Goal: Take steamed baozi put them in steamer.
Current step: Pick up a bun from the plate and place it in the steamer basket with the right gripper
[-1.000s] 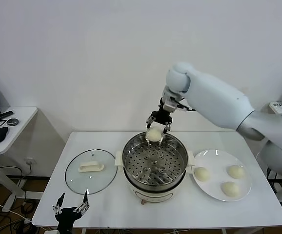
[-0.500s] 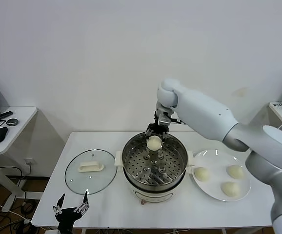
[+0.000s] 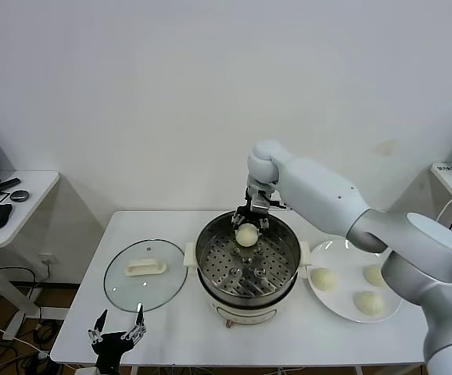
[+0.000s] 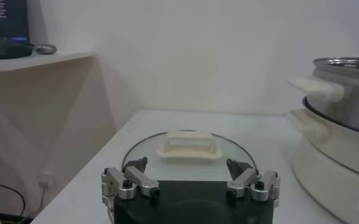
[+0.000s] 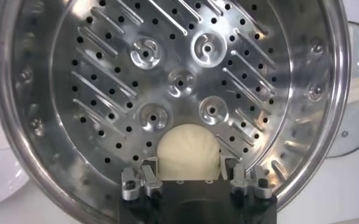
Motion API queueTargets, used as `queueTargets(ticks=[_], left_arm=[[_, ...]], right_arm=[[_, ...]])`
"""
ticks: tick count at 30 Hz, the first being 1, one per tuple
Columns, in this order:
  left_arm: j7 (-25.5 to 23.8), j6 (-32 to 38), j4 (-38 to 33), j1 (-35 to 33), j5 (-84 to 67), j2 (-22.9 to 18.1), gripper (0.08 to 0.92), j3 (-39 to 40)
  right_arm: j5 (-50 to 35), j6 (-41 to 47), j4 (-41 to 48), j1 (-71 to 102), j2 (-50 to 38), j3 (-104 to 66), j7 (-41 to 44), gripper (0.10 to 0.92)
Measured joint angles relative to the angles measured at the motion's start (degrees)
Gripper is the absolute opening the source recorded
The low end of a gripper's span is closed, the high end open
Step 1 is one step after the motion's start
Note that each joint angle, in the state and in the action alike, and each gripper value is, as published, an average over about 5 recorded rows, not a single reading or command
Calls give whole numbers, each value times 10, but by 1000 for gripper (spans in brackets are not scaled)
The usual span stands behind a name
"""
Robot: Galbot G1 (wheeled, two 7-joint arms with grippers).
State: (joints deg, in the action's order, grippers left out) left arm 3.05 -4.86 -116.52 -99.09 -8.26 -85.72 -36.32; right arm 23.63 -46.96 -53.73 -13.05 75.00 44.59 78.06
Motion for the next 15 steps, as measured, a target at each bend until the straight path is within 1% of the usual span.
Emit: queueTargets(ticks=[3,6,11,15], left_arm=[[0,0,0,0,0,0,823,0],[0,0,0,0,0,1,823,0],[0,-1,0,0,1,1,823,0],[-2,-4,-3,-1,2,4,823,2]], right_arm=[[0,2,2,1,0,1,-6,777],[-5,8,1,-1,-3,4,-8,815],[-33,30,-12,-15,-14,12,-6,822],[-76,63,-41,-39,-35,23,-6,823]])
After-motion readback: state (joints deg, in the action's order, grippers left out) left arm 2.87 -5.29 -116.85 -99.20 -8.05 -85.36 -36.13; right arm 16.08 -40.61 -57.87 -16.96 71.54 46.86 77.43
